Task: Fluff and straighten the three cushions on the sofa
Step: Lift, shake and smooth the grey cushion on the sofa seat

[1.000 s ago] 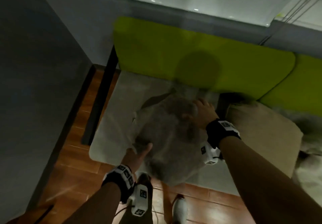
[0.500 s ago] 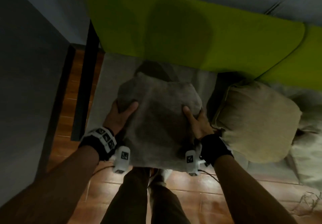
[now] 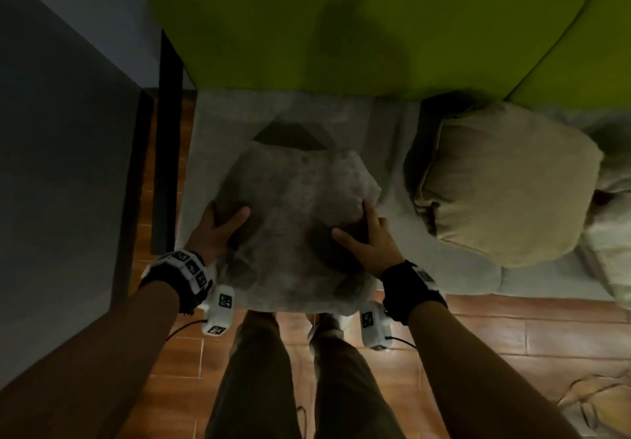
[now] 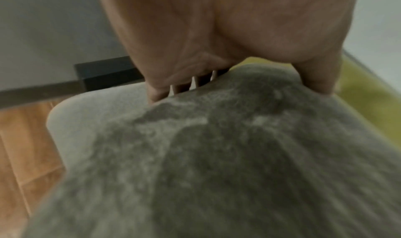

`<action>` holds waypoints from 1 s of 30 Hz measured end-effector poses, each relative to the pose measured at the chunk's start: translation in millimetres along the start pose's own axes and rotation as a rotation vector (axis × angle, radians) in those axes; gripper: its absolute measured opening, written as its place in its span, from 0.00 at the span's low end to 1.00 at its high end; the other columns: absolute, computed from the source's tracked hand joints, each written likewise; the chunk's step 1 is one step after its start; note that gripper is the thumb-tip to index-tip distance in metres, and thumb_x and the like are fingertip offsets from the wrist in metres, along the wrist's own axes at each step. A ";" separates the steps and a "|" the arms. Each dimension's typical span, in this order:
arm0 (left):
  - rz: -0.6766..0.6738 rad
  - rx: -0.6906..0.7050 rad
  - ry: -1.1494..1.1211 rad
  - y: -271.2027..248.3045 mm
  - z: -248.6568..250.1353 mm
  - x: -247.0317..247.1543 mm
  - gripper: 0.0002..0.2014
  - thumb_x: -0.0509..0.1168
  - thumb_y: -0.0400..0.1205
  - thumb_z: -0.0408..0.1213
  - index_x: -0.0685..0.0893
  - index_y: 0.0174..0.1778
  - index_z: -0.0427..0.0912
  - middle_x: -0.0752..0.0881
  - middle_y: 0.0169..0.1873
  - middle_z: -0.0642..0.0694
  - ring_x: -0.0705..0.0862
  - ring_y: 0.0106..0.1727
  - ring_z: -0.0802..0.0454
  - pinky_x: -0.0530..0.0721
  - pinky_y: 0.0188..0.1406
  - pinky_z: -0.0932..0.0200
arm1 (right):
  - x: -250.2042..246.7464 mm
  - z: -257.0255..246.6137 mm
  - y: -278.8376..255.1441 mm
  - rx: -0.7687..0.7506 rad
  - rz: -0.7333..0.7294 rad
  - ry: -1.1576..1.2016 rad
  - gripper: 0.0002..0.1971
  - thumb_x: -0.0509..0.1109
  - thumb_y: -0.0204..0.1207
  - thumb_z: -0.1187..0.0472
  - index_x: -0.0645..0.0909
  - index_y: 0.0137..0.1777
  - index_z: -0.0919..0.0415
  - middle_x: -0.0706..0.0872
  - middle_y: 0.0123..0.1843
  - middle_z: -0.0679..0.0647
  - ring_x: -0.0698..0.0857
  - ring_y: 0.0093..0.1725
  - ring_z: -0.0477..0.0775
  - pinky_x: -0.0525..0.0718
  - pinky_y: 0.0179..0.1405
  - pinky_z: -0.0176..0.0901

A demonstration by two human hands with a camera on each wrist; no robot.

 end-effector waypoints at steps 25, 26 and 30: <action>-0.213 0.258 0.794 97.3 129.4 -34.1 0.24 0.53 0.90 0.48 0.82 0.69 0.32 0.83 0.66 0.30 0.80 0.66 0.32 0.75 0.65 0.47 | -46.5 -87.1 82.7 0.042 0.238 -0.369 0.11 0.58 0.85 0.58 0.78 0.62 0.45 0.85 0.57 0.57 0.85 0.54 0.61 0.83 0.50 0.52; -0.249 0.249 0.794 94.3 126.4 -29.1 0.24 0.53 0.90 0.46 0.81 0.69 0.30 0.82 0.67 0.28 0.80 0.67 0.31 0.75 0.66 0.47 | -48.4 -84.1 81.1 0.048 0.247 -0.303 0.10 0.59 0.86 0.57 0.79 0.61 0.45 0.87 0.58 0.58 0.87 0.54 0.62 0.85 0.51 0.53; -0.322 0.206 0.775 85.2 119.0 -12.9 0.23 0.58 0.88 0.47 0.83 0.65 0.29 0.83 0.62 0.29 0.79 0.69 0.31 0.77 0.57 0.51 | -47.0 -68.0 83.2 0.127 0.161 -0.311 0.17 0.60 0.89 0.49 0.88 0.59 0.56 0.89 0.61 0.58 0.87 0.60 0.62 0.84 0.60 0.52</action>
Point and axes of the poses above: each hand's wrist, its own y-axis towards the middle knuckle, its own x-axis out of the palm, z = x × y, the point moved 9 cm from there along y, towards the middle knuckle
